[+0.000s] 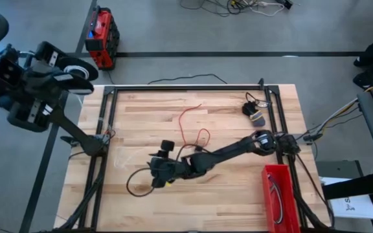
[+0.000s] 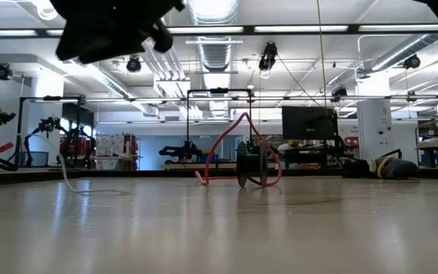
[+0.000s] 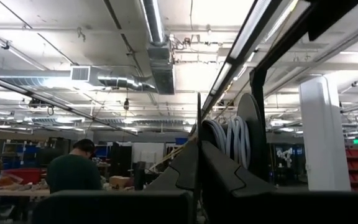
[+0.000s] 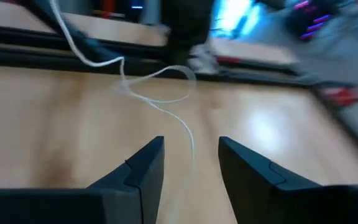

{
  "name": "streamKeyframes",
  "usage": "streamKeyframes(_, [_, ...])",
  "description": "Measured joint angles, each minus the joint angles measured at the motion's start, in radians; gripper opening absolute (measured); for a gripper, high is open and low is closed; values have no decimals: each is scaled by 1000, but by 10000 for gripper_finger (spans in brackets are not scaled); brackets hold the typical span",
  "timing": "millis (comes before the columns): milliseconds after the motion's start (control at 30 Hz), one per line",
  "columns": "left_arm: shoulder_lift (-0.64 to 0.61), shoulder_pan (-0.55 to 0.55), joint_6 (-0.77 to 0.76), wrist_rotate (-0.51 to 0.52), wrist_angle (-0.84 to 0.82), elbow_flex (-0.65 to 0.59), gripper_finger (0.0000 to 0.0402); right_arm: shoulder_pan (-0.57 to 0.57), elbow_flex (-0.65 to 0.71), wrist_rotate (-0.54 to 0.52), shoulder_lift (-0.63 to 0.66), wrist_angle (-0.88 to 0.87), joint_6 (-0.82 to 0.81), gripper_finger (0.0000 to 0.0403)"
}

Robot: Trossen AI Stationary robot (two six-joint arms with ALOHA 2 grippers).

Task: Coil cords
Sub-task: Coil the white wire onto the spool

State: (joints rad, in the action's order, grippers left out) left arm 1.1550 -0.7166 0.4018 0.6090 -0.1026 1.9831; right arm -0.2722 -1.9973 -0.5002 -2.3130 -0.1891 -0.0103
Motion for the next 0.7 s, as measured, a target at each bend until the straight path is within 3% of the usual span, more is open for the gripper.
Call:
streamKeyframes(67, [5,0,-1,0,-4,0,0,12,10,93,-15,22,-41,143])
streamKeyframes(300, [5,0,3,0,1,-1,0,42,-4,145,-147,127,-50,147])
streamKeyframes(600, [-6,0,5,5,-10,-1,0,54,-43,476,-214,113,-110,165])
streamKeyframes(700, [-11,0,5,7,-21,-1,0,38,-46,500,-218,105,-93,162])
